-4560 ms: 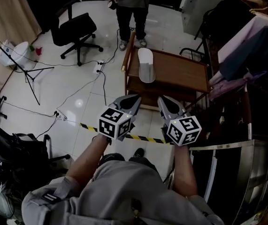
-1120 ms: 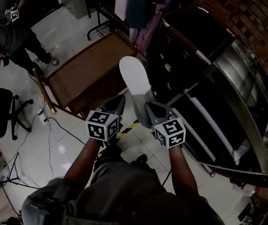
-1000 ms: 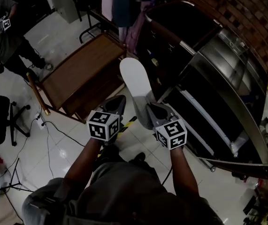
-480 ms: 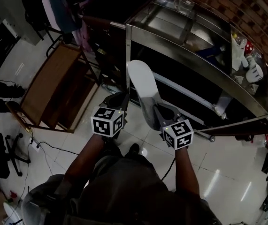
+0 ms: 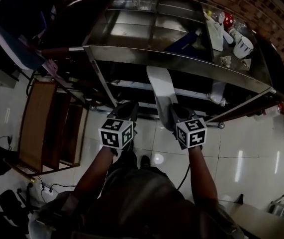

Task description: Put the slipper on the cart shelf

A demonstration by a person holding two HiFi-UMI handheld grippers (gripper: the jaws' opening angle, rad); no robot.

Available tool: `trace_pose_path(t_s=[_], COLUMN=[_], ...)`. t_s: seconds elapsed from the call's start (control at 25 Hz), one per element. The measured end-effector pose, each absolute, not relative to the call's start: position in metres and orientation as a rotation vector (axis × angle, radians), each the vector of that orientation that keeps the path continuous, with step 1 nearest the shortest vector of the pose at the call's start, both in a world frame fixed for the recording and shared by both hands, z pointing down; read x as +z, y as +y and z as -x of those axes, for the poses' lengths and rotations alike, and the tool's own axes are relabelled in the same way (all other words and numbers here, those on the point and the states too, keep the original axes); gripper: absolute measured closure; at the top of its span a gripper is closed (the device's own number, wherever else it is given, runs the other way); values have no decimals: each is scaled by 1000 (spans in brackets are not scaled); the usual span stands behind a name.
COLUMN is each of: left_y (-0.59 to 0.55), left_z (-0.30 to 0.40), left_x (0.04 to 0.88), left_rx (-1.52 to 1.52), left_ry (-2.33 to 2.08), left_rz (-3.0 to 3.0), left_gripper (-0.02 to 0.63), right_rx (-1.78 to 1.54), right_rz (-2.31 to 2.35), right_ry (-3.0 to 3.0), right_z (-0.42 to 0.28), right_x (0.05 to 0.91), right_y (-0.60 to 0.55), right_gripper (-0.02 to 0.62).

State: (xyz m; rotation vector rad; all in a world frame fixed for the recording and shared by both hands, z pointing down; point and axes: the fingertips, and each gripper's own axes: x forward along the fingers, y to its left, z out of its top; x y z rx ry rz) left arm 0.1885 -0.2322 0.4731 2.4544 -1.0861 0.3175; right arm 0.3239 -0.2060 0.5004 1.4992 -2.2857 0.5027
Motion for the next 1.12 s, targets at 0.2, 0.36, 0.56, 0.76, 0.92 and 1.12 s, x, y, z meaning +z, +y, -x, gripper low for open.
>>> trace_pose_path(t_s=[0.2, 0.36, 0.56, 0.76, 0.92, 1.12], left_y=[-267, -298, -321, -338, -346, -353], left_z=[-201, -201, -190, -185, -193, -200], left_x=[479, 480, 488, 495, 493, 487], left_rx=[350, 338, 370, 390, 388, 370], left_ry=[-946, -873, -802, -779, -779, -825], left_rz=[-2511, -2528, -2534, -2527, -2535, -2515], left_gripper=[598, 598, 598, 598, 598, 598], right_rx=[556, 585, 615, 613, 647, 637], right_rz=[-1664, -1749, -1862, -1883, -1892, -1861], right_ry=[-2134, -2035, -1965, -1939, -1964, -2117], right_z=[-345, -350, -350, -350, -354, -346], right_x=[517, 530, 545, 555, 563, 542], right_y=[-253, -300, -342, -371, -384, -378], right_gripper=[584, 583, 583, 583, 572, 485])
